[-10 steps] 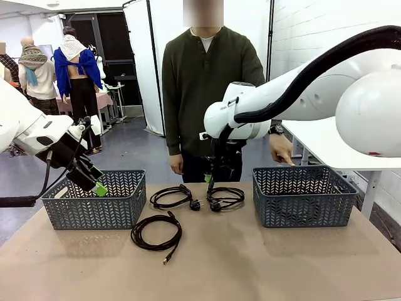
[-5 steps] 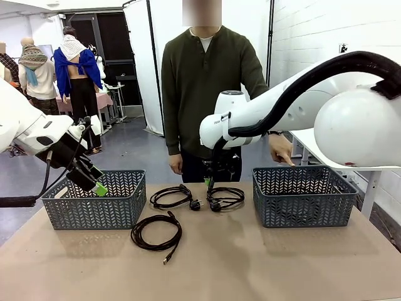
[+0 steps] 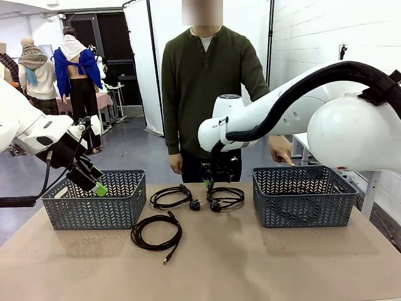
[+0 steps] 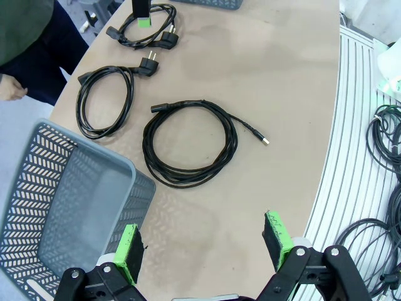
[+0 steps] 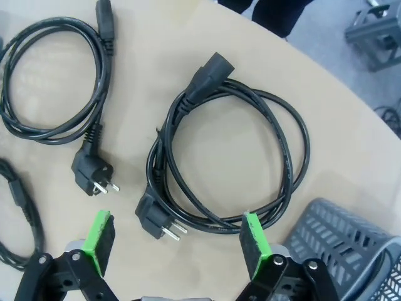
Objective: Organize the cables according to human instructions.
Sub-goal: Pick up a bundle of cables and place it in the basket indicated by the human.
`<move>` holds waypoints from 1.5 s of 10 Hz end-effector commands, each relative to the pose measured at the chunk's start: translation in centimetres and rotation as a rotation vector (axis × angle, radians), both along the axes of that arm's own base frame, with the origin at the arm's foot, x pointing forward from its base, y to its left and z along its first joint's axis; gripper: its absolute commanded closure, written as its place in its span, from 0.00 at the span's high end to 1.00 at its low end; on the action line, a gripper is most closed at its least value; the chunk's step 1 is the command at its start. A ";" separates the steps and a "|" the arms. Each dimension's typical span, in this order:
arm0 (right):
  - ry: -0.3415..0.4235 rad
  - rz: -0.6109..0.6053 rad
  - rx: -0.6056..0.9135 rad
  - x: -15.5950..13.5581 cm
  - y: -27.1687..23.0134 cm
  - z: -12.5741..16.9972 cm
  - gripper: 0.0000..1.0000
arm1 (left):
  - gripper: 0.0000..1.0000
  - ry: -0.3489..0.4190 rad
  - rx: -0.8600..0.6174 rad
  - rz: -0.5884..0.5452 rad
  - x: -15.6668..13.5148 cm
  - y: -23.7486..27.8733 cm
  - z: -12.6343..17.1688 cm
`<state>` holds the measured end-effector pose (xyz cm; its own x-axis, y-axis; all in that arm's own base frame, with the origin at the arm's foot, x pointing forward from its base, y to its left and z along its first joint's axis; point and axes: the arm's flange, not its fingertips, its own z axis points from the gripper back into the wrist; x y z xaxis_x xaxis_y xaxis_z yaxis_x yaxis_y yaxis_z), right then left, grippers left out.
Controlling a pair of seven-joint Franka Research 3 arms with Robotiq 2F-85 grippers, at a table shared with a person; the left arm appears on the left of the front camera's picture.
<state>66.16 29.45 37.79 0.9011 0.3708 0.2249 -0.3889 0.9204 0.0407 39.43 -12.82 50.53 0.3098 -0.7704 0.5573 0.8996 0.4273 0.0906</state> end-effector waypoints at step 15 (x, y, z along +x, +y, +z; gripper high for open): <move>-0.014 -0.256 -0.017 1.5 1.1 -3.8 1.00 | 1.00 -0.001 -0.017 -0.020 0.3 0.4 0.0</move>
<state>66.87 30.15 34.28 0.9617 0.1589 0.2234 -0.1769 0.9822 0.0626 39.43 -12.82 50.53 0.3098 -0.7703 0.5573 0.8996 0.4273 0.0906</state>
